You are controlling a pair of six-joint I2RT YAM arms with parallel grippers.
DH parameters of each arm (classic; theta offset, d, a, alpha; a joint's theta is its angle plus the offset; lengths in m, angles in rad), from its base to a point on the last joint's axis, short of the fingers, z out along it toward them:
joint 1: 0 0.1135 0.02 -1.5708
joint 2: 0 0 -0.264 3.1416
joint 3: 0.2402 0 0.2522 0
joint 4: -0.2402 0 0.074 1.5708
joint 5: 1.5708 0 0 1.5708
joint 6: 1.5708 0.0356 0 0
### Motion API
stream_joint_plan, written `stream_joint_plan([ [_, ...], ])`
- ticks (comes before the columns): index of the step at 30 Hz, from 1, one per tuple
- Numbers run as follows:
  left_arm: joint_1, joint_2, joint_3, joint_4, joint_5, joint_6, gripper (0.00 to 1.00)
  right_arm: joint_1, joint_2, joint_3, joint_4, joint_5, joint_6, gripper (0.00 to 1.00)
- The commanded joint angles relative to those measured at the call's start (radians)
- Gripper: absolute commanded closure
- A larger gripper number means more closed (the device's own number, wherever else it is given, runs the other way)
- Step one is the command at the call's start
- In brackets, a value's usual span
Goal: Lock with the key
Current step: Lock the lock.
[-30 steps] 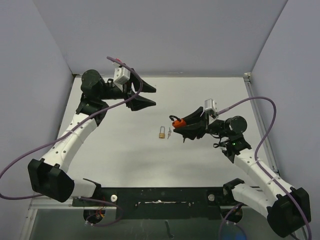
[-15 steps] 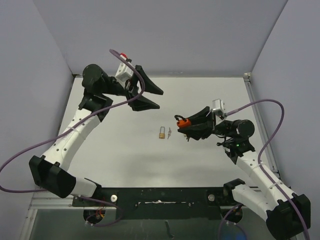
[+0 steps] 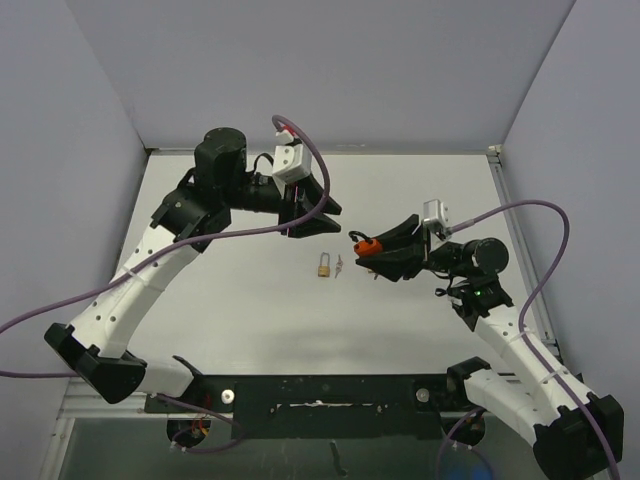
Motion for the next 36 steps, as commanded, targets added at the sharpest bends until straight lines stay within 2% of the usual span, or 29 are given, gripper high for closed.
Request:
stream_joint_plan([
  [1, -0.007, -0.087, -0.048, -0.001, -0.046, 0.031, 0.66, 0.001, -0.034, 0.056, -0.02, 0.045, -0.037, 1.0],
  [3, -0.006, -0.106, -0.069, 0.012, -0.041, 0.034, 0.65, 0.001, -0.039, 0.055, -0.035, 0.048, -0.046, 1.0],
  [6, -0.007, -0.112, -0.064, -0.031, 0.007, 0.066, 0.58, 0.002, -0.039, 0.054, -0.048, 0.048, -0.049, 1.0],
  [10, -0.007, -0.106, -0.051, -0.064, 0.04, 0.093, 0.56, 0.011, -0.03, 0.055, -0.054, 0.046, -0.047, 1.0],
  [18, -0.013, -0.068, -0.053, -0.066, 0.033, 0.108, 0.58, 0.066, -0.003, 0.083, -0.108, 0.021, -0.073, 1.0],
  [24, -0.054, -0.02, -0.007, -0.161, -0.023, 0.154, 0.61, 0.117, 0.008, 0.105, -0.191, 0.038, -0.133, 1.0],
  [36, -0.09, -0.029, 0.006, -0.221, -0.077, 0.19, 0.64, 0.13, 0.015, 0.112, -0.227, 0.072, -0.166, 1.0],
])
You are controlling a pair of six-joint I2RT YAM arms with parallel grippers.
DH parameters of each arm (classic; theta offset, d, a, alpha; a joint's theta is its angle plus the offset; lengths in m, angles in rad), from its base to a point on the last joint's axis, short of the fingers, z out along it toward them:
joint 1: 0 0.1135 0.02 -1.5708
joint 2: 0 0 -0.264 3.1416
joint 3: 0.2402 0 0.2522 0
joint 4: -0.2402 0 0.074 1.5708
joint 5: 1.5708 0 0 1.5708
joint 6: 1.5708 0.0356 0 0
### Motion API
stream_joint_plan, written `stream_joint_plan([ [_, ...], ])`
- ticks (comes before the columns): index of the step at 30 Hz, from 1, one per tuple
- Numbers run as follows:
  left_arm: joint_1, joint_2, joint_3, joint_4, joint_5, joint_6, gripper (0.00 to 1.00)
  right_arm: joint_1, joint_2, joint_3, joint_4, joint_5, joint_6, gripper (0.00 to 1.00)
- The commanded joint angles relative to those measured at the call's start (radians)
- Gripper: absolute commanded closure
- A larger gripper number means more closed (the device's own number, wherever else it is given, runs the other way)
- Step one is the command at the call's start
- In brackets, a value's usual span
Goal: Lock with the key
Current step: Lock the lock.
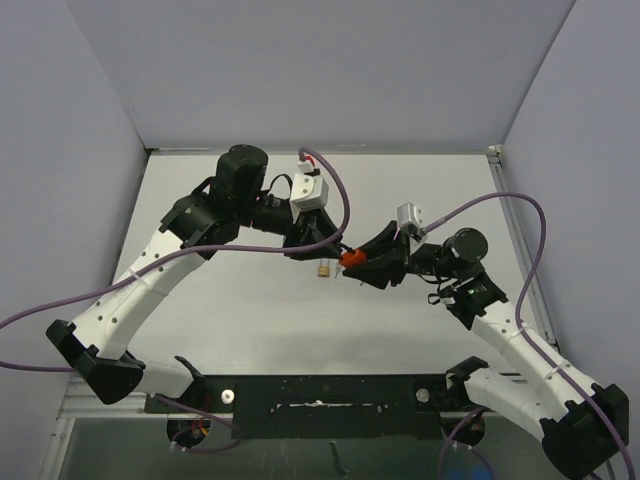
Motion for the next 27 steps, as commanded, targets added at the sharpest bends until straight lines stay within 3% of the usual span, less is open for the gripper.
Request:
stream_joint_plan([
  [1, -0.007, -0.019, 0.052, -0.005, -0.01, 0.021, 0.64, 0.004, -0.014, 0.059, 0.029, 0.037, -0.025, 1.0],
  [7, -0.012, -0.017, 0.062, -0.024, -0.01, 0.027, 0.73, 0.005, -0.016, 0.059, 0.03, 0.052, -0.027, 1.0],
  [11, -0.018, -0.001, 0.082, -0.052, -0.014, 0.032, 0.99, 0.005, -0.016, 0.059, 0.017, 0.063, -0.038, 1.0],
  [18, -0.023, -0.023, 0.064, 0.015, -0.051, -0.029, 1.0, 0.005, -0.035, 0.055, -0.021, 0.101, -0.066, 1.0],
  [27, -0.024, -0.095, -0.061, 0.216, -0.162, -0.197, 1.0, 0.006, -0.057, 0.058, -0.046, 0.121, -0.082, 1.0],
])
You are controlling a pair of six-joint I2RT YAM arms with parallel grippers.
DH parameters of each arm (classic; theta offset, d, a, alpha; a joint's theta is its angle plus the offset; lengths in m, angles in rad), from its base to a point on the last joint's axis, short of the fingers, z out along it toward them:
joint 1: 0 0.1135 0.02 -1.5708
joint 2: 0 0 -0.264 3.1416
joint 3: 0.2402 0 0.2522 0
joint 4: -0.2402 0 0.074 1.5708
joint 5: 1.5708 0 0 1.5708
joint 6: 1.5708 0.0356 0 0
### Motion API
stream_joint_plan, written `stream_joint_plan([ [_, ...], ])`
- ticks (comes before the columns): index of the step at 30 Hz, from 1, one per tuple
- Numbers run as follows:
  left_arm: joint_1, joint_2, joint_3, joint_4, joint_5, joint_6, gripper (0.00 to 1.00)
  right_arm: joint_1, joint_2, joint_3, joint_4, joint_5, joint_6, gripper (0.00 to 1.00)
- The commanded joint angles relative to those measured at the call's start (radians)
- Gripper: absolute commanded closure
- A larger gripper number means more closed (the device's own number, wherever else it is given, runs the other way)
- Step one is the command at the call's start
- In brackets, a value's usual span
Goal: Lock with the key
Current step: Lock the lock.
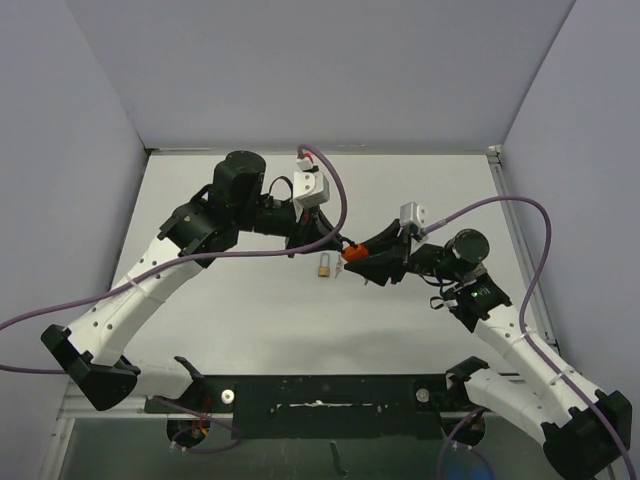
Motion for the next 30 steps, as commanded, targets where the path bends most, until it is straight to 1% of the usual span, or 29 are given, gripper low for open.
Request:
stream_joint_plan([
  [1, -0.004, -0.065, -0.022, 0.15, -0.063, -0.097, 1.0, 0.006, -0.031, 0.056, 0.031, 0.024, -0.018, 1.0],
  [9, -0.004, -0.041, 0.013, 0.108, -0.06, -0.113, 1.0, 0.006, -0.04, 0.051, 0.022, 0.045, -0.021, 1.0],
  [18, -0.01, -0.074, -0.039, 0.14, -0.06, -0.12, 1.0, 0.007, -0.047, 0.046, 0.027, 0.05, -0.015, 1.0],
  [28, -0.018, -0.043, -0.012, 0.076, -0.019, -0.093, 1.0, 0.018, -0.042, 0.087, -0.028, 0.031, -0.048, 1.0],
  [30, -0.018, -0.045, -0.008, 0.062, -0.02, -0.08, 0.86, 0.02, -0.046, 0.083, -0.029, 0.032, -0.048, 1.0],
])
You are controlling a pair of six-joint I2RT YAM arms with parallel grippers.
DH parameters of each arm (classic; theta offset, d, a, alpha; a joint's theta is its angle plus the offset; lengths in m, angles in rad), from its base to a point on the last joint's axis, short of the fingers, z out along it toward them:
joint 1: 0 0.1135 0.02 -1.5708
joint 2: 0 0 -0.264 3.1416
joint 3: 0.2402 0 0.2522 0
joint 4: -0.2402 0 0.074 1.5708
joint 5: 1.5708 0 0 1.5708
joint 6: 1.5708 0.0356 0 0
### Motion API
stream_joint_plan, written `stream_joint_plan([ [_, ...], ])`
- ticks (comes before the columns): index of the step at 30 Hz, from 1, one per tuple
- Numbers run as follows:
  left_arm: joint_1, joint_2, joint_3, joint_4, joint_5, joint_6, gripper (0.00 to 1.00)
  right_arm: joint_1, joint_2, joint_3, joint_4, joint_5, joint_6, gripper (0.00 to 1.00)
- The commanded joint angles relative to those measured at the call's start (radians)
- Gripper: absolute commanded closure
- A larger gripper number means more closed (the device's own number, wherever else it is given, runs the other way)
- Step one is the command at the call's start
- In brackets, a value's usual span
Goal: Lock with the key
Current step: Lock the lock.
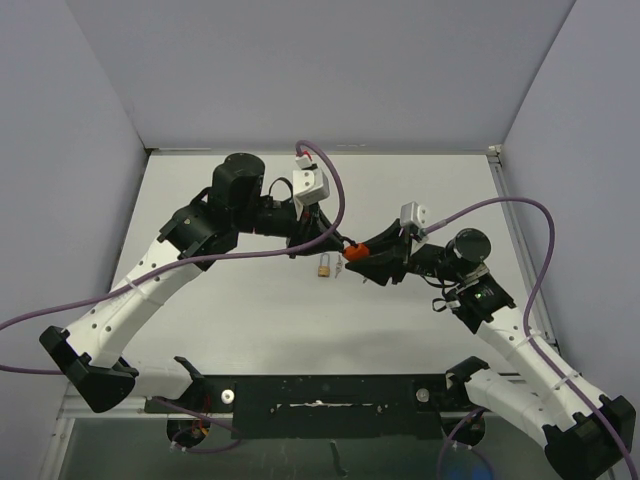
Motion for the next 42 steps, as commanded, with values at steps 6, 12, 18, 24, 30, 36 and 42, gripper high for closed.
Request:
stream_joint_plan([
  [6, -0.006, -0.016, 0.063, -0.061, -0.013, 0.063, 0.76, 0.015, -0.031, 0.055, 0.045, 0.002, -0.015, 1.0],
  [12, -0.006, -0.011, 0.087, -0.077, -0.031, 0.078, 0.71, 0.017, -0.024, 0.06, 0.035, -0.008, -0.021, 1.0],
  [18, -0.006, 0.015, 0.136, -0.103, -0.037, 0.099, 0.69, 0.022, -0.023, 0.06, 0.03, -0.011, -0.025, 1.0],
  [24, -0.006, 0.048, 0.177, -0.158, -0.036, 0.13, 0.69, 0.024, -0.028, 0.062, 0.02, -0.008, -0.03, 1.0],
  [30, -0.006, 0.073, 0.205, -0.203, -0.032, 0.151, 0.69, 0.026, -0.027, 0.062, 0.021, -0.007, -0.031, 1.0],
  [36, -0.006, 0.083, 0.214, -0.215, -0.024, 0.154, 0.73, 0.026, -0.025, 0.06, 0.024, -0.004, -0.03, 1.0],
  [42, -0.008, 0.098, 0.226, -0.221, -0.005, 0.152, 0.95, 0.029, -0.023, 0.058, 0.024, 0.002, -0.03, 1.0],
])
